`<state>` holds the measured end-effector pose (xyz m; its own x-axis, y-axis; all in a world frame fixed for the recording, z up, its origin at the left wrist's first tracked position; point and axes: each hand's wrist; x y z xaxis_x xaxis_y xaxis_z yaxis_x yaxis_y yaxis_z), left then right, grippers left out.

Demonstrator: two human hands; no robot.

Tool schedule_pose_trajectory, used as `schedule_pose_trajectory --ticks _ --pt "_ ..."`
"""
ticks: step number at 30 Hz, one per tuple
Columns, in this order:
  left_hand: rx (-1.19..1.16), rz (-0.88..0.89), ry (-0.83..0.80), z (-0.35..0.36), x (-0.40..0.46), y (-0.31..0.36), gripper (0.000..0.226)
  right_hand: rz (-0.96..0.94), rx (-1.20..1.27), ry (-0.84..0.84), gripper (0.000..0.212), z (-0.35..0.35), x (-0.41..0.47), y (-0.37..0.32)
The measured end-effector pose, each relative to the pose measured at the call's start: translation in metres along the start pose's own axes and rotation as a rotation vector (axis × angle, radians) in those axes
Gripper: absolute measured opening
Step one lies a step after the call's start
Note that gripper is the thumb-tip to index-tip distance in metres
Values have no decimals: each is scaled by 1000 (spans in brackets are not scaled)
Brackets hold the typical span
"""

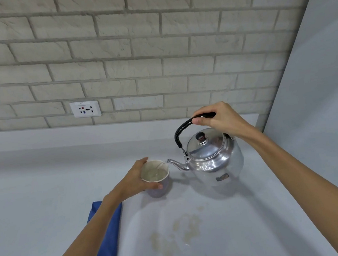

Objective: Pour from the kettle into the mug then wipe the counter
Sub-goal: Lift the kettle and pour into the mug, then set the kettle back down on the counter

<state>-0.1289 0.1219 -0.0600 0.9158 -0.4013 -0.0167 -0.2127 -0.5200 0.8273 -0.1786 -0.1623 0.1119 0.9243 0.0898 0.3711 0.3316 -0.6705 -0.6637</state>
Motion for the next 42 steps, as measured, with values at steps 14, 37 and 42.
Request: schedule_pose_trajectory --ticks 14,37,42 --pt "-188 307 271 -8 0 72 76 1 317 106 8 -11 -1 23" --pt "-291 85 214 75 116 99 43 270 450 116 10 58 30 129" --pt "-335 6 275 74 139 96 42 295 465 153 11 66 47 139"
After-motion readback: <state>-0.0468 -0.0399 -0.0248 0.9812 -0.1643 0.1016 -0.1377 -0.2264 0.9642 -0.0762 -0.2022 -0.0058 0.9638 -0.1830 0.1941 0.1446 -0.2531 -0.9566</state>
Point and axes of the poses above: each hand's wrist, its own x-axis towards the middle knuckle, its own z-axis out of the palm, y = z × x, and after that the axes turned 1 degree about y, right-handed
